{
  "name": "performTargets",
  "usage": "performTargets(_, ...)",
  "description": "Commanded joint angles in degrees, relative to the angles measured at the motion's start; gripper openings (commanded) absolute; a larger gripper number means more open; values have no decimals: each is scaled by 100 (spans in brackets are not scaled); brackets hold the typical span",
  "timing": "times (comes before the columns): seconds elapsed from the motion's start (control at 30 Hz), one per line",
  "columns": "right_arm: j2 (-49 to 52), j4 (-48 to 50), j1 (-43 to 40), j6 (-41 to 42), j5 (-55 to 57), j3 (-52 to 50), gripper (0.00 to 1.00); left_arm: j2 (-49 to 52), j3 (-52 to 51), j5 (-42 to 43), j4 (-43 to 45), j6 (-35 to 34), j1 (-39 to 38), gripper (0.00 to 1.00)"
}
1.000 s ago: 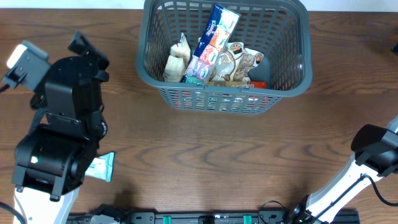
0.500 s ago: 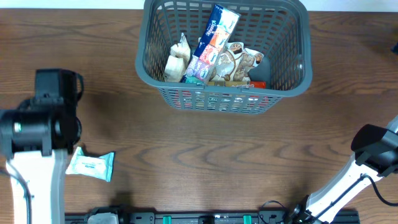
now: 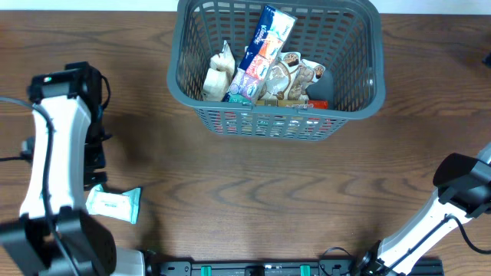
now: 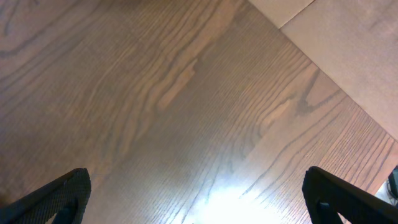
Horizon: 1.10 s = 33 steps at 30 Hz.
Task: Pack container
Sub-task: 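Move the left gripper down to the mint-green wet-wipes pack and grasp it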
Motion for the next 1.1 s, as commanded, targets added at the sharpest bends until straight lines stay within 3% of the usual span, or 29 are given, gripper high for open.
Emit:
performTargets(0.0,-15,-4,-13,74,42,-20,99,323,-120,426,-17,-581,35,99)
performTargets(0.17,-15,-4,-13,72,44,-20,99,468,-319,417,-66,-326,35,99)
performTargets(0.47,-15,-4,-13,72,44,-20,99,334,-1215,372,-17,909,22,99)
performTargets(0.9,-15,-4,-13,72,42,-20,99,-1996,-2065,439,1150,2892,13,99)
performTargets(1.07,-15,-4,-13,72,42,-20,99,-2465,-2573,437,1178,2855,15,99)
